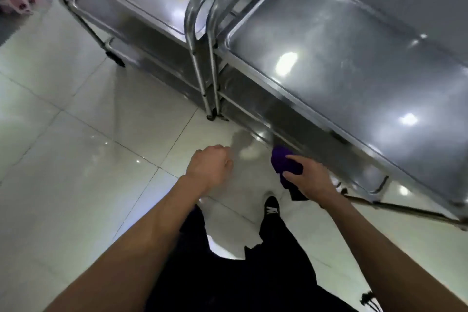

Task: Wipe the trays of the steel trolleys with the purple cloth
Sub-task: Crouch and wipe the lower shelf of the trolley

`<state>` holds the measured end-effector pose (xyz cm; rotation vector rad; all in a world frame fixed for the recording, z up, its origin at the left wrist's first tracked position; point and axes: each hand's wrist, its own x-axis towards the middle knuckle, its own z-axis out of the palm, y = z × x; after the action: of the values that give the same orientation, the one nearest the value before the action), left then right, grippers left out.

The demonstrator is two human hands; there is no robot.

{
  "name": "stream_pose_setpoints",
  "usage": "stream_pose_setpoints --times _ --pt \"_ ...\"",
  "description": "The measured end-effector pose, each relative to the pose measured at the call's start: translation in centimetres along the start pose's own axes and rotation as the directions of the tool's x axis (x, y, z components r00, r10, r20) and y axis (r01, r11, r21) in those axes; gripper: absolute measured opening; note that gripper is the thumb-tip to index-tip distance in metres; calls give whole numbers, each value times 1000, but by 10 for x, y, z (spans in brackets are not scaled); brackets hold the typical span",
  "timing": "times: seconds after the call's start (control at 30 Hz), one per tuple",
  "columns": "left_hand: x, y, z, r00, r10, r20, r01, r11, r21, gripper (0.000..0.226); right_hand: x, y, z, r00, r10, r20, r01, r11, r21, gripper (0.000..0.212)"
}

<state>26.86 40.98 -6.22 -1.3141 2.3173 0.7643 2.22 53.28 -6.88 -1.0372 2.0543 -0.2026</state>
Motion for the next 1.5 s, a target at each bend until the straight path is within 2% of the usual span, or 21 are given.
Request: stream_pose_setpoints --times 0.1,0.27,0.4,0.57,0.8,1.0,1.13,1.27,1.5 --pt "6 -35 0 992 85 97 -93 993 75 33 -37 -11 38 990 135 -37 -133 989 61 54" --pt "11 -61 -13 978 120 172 -133 989 70 44 -67 -41 85 961 260 -90 -234 946 225 54" --pt "6 -70 -22 963 220 155 -242 961 137 38 -72 -62 109 951 262 -162 -211 937 279 55" --pt "-9 -83 -26 967 226 114 -245 951 189 38 -72 -77 136 951 249 -182 -166 911 378 56" --pt "-13 -107 -7 952 284 118 -303 929 210 35 -67 -79 175 948 247 -200 -143 892 428 56" --pt "31 -153 10 946 303 110 -319 933 167 41 -36 -77 215 926 324 -195 -216 876 431 53" --pt "77 -191 33 932 343 117 -351 935 57 39 -5 -71 245 892 401 -210 -270 844 464 51" --pt "120 -218 63 928 357 107 -363 931 43 42 41 -62 272 841 473 -263 -301 813 499 50" --pt "216 -236 120 912 405 61 -407 913 19 42 147 -34 308 834 455 -311 -254 818 516 52"
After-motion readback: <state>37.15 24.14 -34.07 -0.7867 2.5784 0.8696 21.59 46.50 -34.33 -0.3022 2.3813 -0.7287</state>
